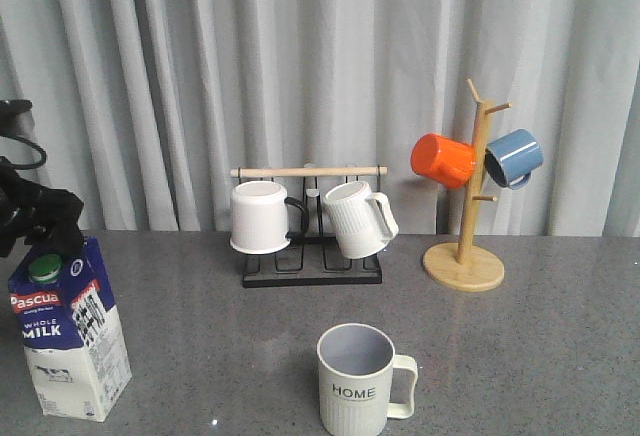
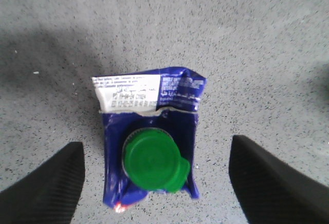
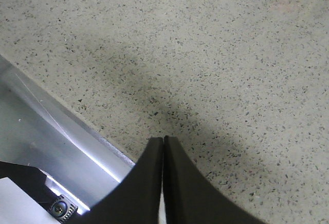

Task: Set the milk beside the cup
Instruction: 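Lower the left gripper onto the milk carton top and grasp it, then lift the milk carton with the left gripper toward the mug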

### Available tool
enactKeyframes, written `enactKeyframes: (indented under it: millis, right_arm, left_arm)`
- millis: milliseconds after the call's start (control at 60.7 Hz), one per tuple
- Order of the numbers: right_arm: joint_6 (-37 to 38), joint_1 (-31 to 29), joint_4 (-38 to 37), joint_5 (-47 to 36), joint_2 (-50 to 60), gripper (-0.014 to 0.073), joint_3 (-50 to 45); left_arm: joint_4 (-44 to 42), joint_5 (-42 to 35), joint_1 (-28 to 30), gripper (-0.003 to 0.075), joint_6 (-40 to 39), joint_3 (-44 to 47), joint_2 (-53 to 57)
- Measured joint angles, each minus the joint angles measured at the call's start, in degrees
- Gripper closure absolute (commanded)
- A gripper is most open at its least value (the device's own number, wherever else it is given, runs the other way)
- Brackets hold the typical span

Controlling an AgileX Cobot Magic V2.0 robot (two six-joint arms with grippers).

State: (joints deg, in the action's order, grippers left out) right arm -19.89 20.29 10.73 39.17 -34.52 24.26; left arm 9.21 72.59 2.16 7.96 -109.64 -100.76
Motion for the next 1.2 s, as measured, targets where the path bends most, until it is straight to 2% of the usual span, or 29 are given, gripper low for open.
enactKeyframes:
  millis: [461,643,758,1203]
  right_arm:
    - [0.0,0.0,0.0,0.0,0.0,0.0599,0.0]
    - [0.0,0.0,0.0,0.0,0.0,0.0599,0.0]
    - [0.0,0.0,0.0,0.0,0.0,0.0599,0.0]
    - [0.0,0.0,0.0,0.0,0.0,0.0599,0.0]
  left_arm:
    - [-0.1,-0.1,0.0,0.0159,0.0,0.0,-6.6]
    - [-0.1,-0.2,0.0,0.0182,0.0,0.0,-8.6]
    - [-0.1,-0.5,0.0,0.0224,0.0,0.0,-9.3]
    - [-0.1,-0.5,0.0,0.0492,0.0,0.0,-9.4]
